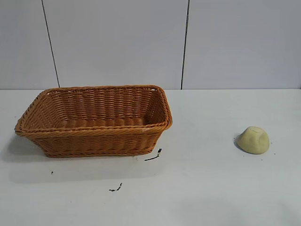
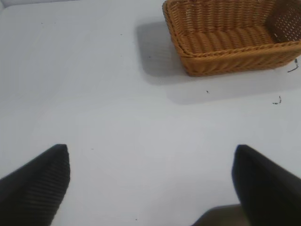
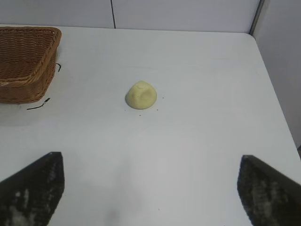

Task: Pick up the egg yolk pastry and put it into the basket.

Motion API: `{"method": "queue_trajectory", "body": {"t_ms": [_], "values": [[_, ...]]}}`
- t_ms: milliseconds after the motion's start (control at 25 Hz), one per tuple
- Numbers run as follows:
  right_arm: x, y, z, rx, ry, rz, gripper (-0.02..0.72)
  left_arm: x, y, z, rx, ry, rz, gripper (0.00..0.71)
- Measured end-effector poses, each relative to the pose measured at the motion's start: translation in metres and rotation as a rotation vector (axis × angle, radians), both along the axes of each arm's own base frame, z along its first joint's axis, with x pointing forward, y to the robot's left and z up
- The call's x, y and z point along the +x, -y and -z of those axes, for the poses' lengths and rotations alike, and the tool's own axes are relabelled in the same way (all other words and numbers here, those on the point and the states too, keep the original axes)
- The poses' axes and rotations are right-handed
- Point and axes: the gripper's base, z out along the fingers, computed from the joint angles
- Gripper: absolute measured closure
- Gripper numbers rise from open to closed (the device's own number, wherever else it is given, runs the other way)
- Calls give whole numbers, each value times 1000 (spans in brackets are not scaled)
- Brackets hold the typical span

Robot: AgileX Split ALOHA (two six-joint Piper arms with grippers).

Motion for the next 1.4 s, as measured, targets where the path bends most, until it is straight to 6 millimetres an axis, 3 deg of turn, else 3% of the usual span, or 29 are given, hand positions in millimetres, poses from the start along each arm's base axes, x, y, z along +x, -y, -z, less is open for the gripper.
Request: {"method": "queue_trajectory", "body": {"t_ms": [400,560,840,1000,1200,1400], "values": [[1,0,-2,-2,-5,1,10,0,0,0,0,0,0,14],[15,0,-8,-9,-76,5,10,0,0,0,0,0,0,14],[87,-1,-23,-16,-379,4,10,0,0,0,0,0,0,14],[146,-2,-19,-20,-553,3,10,0,0,0,0,0,0,14],[218,-4,2,-24,-739,2,10,0,0,0,0,0,0,14],[286,-5,23,-25,-803,2,10,0,0,0,0,0,0,14]]}}
